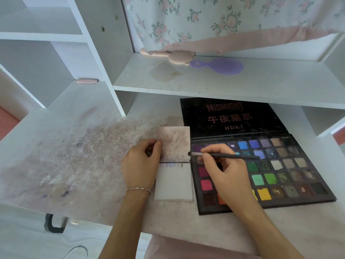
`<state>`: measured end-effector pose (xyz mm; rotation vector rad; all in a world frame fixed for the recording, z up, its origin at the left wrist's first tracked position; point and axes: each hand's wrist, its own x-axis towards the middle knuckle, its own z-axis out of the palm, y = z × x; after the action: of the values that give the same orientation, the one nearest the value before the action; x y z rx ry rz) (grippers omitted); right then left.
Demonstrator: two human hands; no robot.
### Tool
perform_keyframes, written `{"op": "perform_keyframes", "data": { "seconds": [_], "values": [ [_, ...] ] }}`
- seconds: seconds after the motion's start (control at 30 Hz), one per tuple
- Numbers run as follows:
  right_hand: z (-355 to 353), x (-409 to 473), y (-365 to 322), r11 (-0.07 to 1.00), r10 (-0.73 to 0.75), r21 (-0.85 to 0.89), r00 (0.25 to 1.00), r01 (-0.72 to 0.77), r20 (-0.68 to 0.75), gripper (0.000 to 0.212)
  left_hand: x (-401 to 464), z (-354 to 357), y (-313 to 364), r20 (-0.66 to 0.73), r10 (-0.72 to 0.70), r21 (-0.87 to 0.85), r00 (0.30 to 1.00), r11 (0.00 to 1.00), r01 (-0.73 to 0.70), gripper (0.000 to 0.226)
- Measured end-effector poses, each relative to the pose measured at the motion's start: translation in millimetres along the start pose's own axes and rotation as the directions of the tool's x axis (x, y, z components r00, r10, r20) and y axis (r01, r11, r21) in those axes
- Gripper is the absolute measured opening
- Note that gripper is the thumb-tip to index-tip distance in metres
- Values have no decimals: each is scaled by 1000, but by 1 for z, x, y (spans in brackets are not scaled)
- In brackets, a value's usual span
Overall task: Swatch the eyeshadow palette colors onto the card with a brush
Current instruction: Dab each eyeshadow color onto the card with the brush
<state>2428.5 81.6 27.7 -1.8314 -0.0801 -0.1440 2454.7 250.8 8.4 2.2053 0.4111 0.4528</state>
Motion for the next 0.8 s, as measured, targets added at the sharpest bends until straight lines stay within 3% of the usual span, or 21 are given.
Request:
{"op": "perform_keyframes", "data": {
  "seconds": [0.2,0.8],
  "values": [
    [-16,2,-1,1000,-9,23,995,11,-99,19,0,0,-1,2,9,-15,1000,1000,-9,11],
    [-20,8,3,982,-3,-187,1000,5,9,25,-4,-2,-1,47,20,-75,999,997,-17,9]
  ]
}}
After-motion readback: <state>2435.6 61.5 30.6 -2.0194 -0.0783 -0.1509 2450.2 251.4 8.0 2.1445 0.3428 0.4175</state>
